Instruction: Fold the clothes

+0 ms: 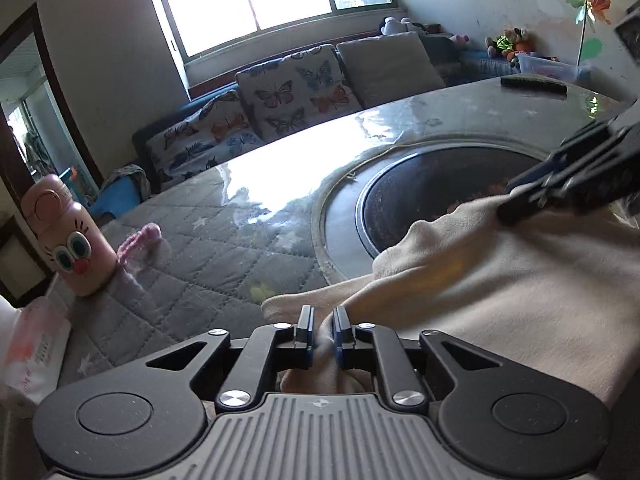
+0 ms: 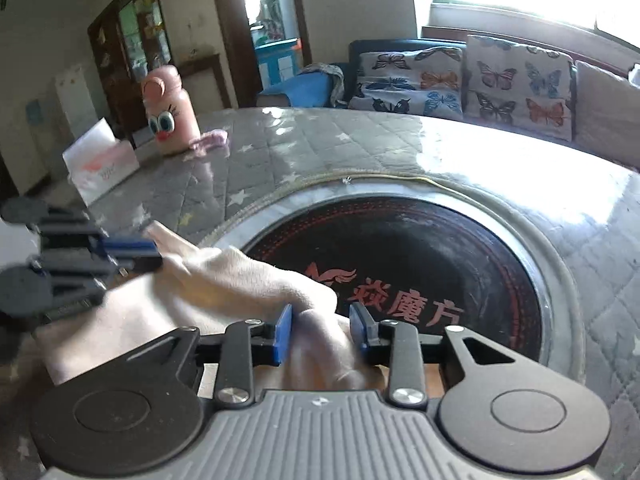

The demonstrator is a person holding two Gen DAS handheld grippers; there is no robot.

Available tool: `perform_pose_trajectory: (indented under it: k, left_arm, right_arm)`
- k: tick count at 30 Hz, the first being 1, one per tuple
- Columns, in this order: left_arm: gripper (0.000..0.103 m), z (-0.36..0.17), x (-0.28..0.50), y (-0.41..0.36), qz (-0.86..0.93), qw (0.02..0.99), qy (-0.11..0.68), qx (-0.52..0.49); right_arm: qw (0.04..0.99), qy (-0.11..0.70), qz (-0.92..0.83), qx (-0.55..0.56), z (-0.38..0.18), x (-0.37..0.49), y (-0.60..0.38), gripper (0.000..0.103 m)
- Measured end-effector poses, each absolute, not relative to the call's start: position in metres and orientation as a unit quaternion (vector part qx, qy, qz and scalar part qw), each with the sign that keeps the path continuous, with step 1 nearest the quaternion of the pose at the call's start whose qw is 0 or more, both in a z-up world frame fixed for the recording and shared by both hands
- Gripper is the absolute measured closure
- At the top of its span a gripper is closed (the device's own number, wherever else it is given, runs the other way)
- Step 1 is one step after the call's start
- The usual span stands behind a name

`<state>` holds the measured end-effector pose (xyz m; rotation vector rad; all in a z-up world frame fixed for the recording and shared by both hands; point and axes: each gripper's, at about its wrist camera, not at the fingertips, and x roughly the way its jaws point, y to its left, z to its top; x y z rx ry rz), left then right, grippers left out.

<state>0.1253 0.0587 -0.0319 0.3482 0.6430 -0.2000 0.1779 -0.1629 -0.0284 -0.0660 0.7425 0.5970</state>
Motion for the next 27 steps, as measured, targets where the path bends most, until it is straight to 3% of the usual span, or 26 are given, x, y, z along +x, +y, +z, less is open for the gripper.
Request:
perform_pose_trajectory:
  k: [7,9,14,18,27]
  left_arm:
    - [0.089,0.000,0.110,0.057,-0.100,0.944,0.274,0.156]
    - [0.089,0.003,0.109,0.049,-0.124,0.941,0.276,0.149]
    - [0.090,-0.016,0.124,0.030,-0.162,0.925,0.312,0.143]
    - [0.090,-0.032,0.141,0.028,-0.150,0.919,0.333,0.145]
    - [0.089,-0.028,0.147,0.024,-0.144,0.919,0.339,0.139]
  right_arm:
    - [0.887,0.338,0.312,-0.048,-0.006,0.142,-0.175,0.073]
    - [0.882,0.346,0.316,-0.052,-0.009,0.136,-0.177,0.079]
    - [0.884,0.363,0.289,-0.045,-0.023,0.144,-0.182,0.080]
    - [0.887,0.373,0.271,-0.038,-0.032,0.154,-0.189,0.090]
    - [0.884,0.366,0.288,-0.043,-0.026,0.165,-0.168,0.089]
